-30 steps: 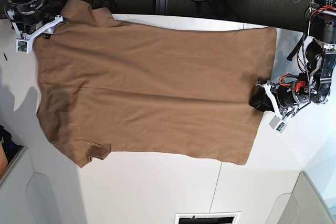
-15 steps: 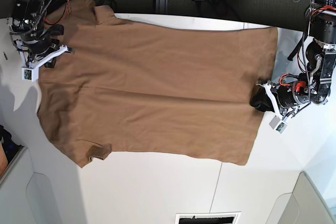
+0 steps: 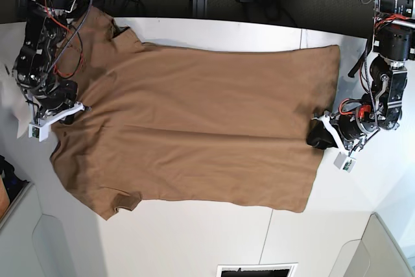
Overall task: Layout the t-shirt on the table in an organized manner, then fold the t-shirt properly
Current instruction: 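Release the shirt and move both grippers to the collar-side corners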
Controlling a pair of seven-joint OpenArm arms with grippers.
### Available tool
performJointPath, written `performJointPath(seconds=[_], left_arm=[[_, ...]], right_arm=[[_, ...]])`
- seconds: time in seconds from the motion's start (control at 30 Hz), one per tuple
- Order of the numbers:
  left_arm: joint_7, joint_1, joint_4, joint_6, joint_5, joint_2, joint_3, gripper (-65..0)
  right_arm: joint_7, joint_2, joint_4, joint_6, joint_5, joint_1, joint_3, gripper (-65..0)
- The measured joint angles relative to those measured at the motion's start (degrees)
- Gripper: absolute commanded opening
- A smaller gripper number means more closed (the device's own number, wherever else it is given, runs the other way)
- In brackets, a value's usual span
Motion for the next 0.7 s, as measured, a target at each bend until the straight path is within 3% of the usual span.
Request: performJointPath(seconds=[0.2,0.5,0.7], left_arm=[[-0.5,-4.0,-4.5,1.3,0.5,0.7,0.1,-45.0],[2.3,-5.3,-4.6,1.7,0.5,0.9,0.1,-45.0],[8.5,-5.4,-4.7,-1.2,-7.2,0.4,0.1,-45.0]], right_arm=[[-0.3,0.7,-6.4,1.0,-0.4,6.4,0.0,-65.0],[-4.4,1.9,-6.5,1.1,0.2,7.1,0.0,-65.0],[-5.3,3.1,1.4,1.7,3.0,0.0,0.0,-65.0]])
